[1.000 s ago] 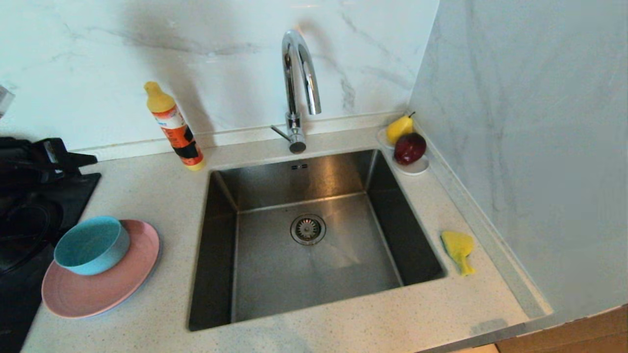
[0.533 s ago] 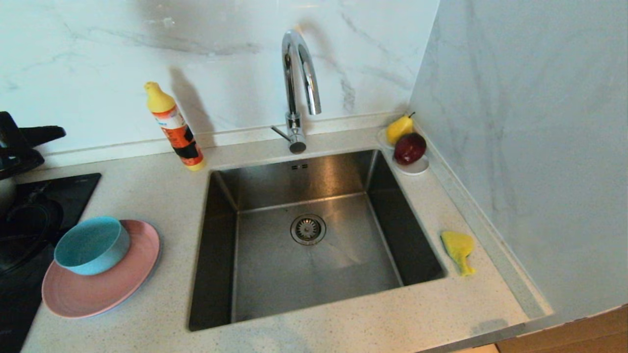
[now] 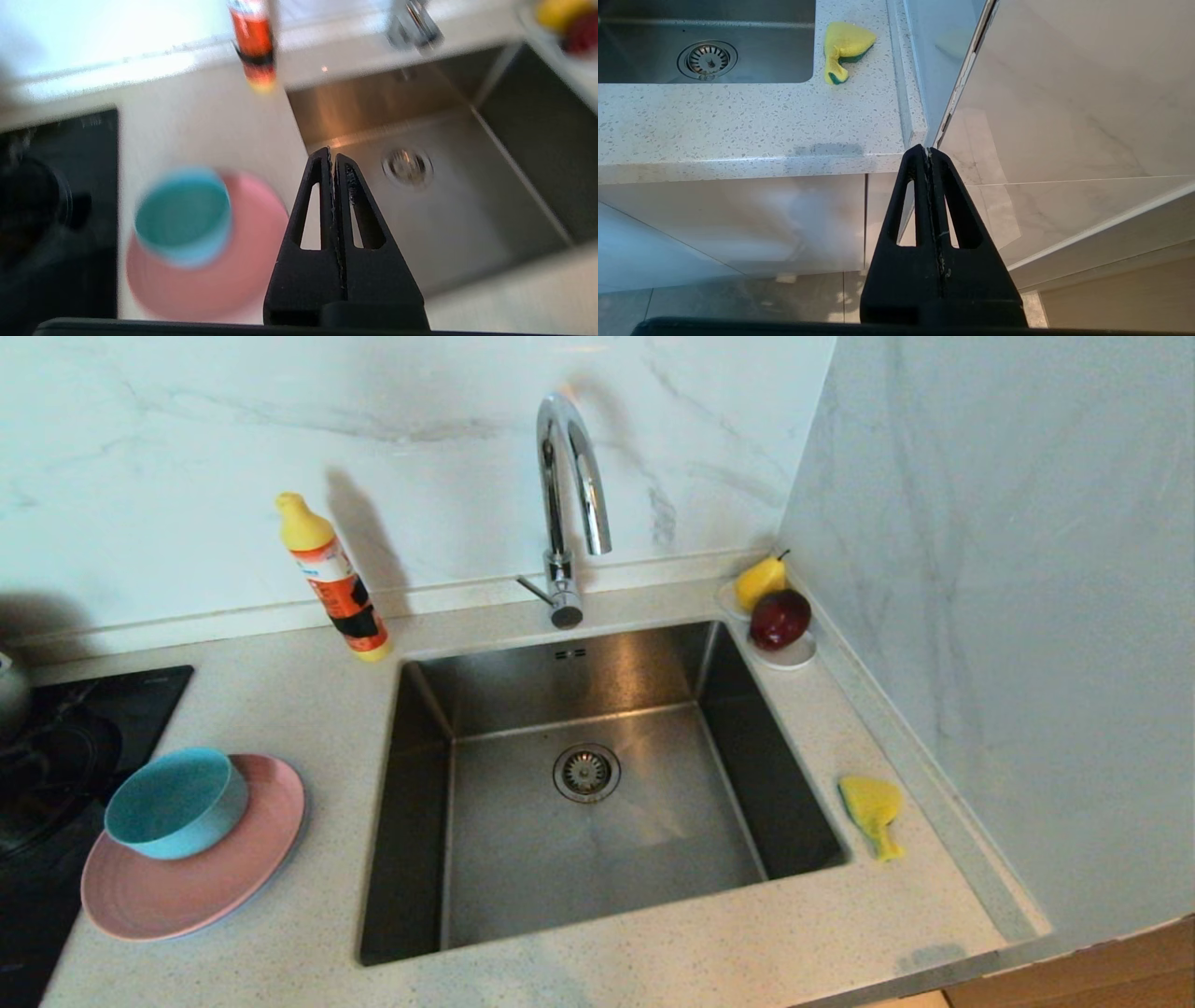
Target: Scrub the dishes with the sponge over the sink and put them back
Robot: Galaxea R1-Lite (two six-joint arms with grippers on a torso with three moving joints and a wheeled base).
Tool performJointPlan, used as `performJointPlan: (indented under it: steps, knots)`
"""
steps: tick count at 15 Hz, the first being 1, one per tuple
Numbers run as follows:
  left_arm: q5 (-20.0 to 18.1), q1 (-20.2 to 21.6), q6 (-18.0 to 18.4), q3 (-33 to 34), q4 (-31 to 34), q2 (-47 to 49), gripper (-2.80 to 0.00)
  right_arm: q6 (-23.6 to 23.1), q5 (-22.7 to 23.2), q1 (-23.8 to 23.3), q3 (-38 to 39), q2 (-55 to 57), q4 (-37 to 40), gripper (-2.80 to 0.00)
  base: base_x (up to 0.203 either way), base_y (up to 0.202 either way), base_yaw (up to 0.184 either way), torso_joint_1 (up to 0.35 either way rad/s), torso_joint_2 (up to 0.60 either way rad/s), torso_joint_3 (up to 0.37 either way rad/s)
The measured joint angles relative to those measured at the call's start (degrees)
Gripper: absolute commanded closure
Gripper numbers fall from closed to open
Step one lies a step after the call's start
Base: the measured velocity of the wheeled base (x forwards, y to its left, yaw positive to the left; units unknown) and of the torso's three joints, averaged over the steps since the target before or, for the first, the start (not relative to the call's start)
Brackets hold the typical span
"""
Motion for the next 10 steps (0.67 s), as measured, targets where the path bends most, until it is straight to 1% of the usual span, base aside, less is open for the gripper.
performJointPlan:
  steps: [2, 4, 7, 9, 10]
  knots:
    - [2.8, -2.7, 0.3, 9.3, 0.7, -10.4, 0.0, 0.0, 0.0, 0.0, 0.0, 0.0, 0.0, 0.0, 0.0, 0.0, 0.0, 0.0, 0.0, 0.0]
    - [7.3, -5.2, -1.4, 16.5, 2.1, -20.1, 0.0, 0.1, 0.0, 0.0, 0.0, 0.0, 0.0, 0.0, 0.0, 0.0, 0.0, 0.0, 0.0, 0.0]
    - [11.0, -7.4, -1.0, 24.0, 8.2, -32.4, 0.0, 0.1, 0.0, 0.0, 0.0, 0.0, 0.0, 0.0, 0.0, 0.0, 0.0, 0.0, 0.0, 0.0]
    - [14.8, -8.1, -1.6, 28.1, 9.4, -36.4, 0.0, 0.1, 0.0, 0.0, 0.0, 0.0, 0.0, 0.0, 0.0, 0.0, 0.0, 0.0, 0.0, 0.0]
    - [14.9, -8.3, -1.5, 28.9, 9.8, -37.4, 0.0, 0.1, 0.0, 0.0, 0.0, 0.0, 0.0, 0.0, 0.0, 0.0, 0.0, 0.0, 0.0, 0.0]
